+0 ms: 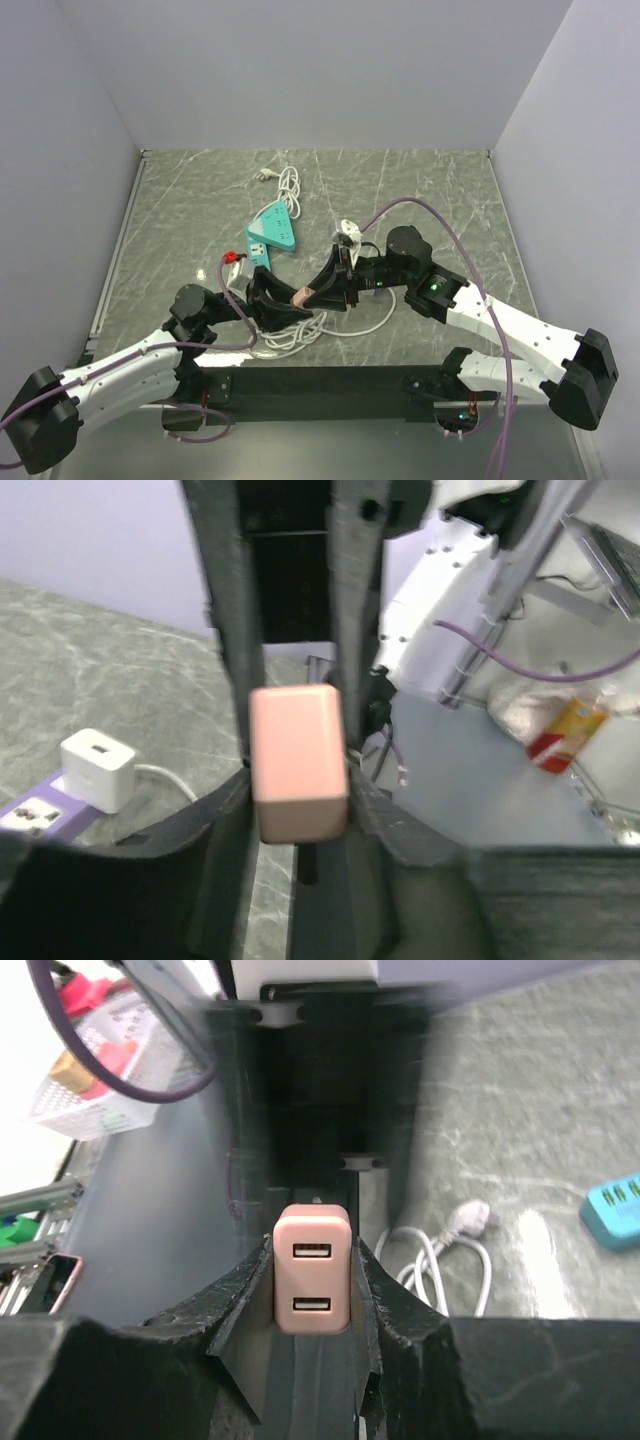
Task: Insert the plug
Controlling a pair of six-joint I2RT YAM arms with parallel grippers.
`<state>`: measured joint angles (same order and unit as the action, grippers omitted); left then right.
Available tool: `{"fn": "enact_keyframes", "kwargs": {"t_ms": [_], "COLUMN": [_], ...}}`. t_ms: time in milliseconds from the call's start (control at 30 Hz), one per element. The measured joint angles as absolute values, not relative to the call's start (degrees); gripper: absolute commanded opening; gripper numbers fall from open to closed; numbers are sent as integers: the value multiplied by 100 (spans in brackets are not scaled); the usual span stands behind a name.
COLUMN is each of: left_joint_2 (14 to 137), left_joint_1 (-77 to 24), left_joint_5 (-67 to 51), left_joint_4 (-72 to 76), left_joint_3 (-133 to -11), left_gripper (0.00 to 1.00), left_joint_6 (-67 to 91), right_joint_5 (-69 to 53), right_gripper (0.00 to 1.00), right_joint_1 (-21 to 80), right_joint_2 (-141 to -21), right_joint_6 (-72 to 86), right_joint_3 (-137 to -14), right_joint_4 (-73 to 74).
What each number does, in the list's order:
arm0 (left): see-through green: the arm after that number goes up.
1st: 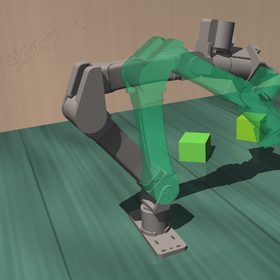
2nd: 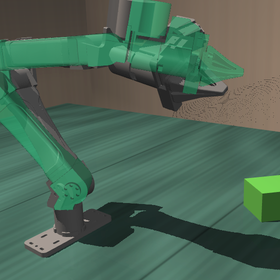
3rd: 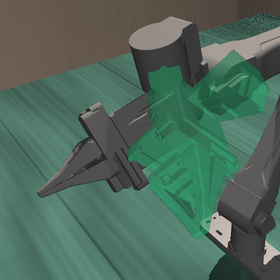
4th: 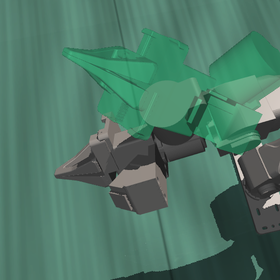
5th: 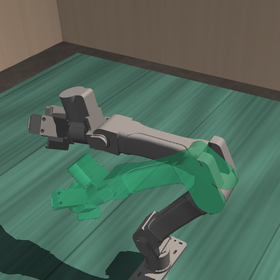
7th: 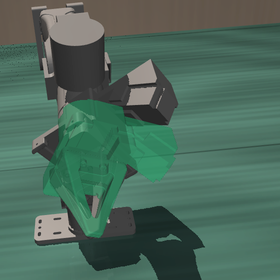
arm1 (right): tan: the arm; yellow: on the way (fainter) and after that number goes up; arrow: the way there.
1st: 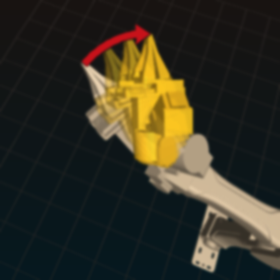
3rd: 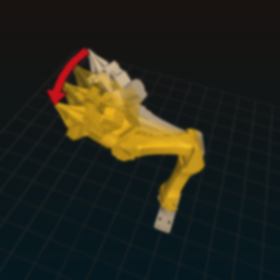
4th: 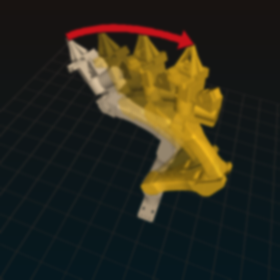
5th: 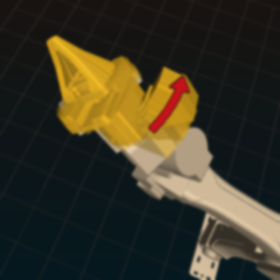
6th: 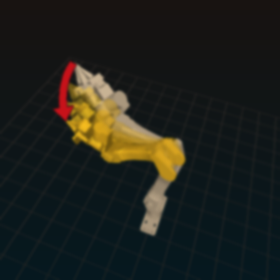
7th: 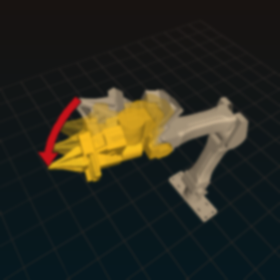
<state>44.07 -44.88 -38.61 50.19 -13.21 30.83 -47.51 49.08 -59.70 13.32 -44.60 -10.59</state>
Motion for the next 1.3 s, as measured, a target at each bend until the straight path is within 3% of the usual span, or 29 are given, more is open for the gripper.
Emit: {"fn": "enact_keyframes", "kwargs": {"t_ms": [33,67,467,667,767,900,1033,1300], "left_joint_2": [4410,4429,4753,5577,6248,7087,7990,9244], "left_joint_1": [-4488,-4486,-4405,-4099,-3992,-3962,-3959,-3955], "left_joint_5": [-3776,-3649,-2998,-2386,-2102,-1800,-1658,-1745], "left_joint_4": [4993,4941,4816,4683,4665,4659,4711,4744], "left_joint_3": [-1323,-1328,-1308,-1354,-1422,-1712,-2174,-2661], "left_gripper": [90,98,99,95,86,67,58,57], "left_joint_6": [3028,3011,2875,2825,2971,3133,3227,3457], "right_joint_5": [-4644,-4541,-3085,-1922,-1389,-816,-395,-259], "right_gripper": [0,0,0,0,0,0,0,0], "right_joint_1": [4936,4971,4303,4283,4281,4270,4241,4018], "right_joint_2": [-5959,-5933,-5253,-5758,-6106,-6495,-6908,-7419], "right_joint_6": [1295,1258,792,349,161,-84,-303,-694], "right_joint_3": [-4469,-4473,-4737,-5116,-5196,-5218,-5256,-5260], "right_joint_4": [-963,-843,495,1205,1487,1817,1988,2069]}}
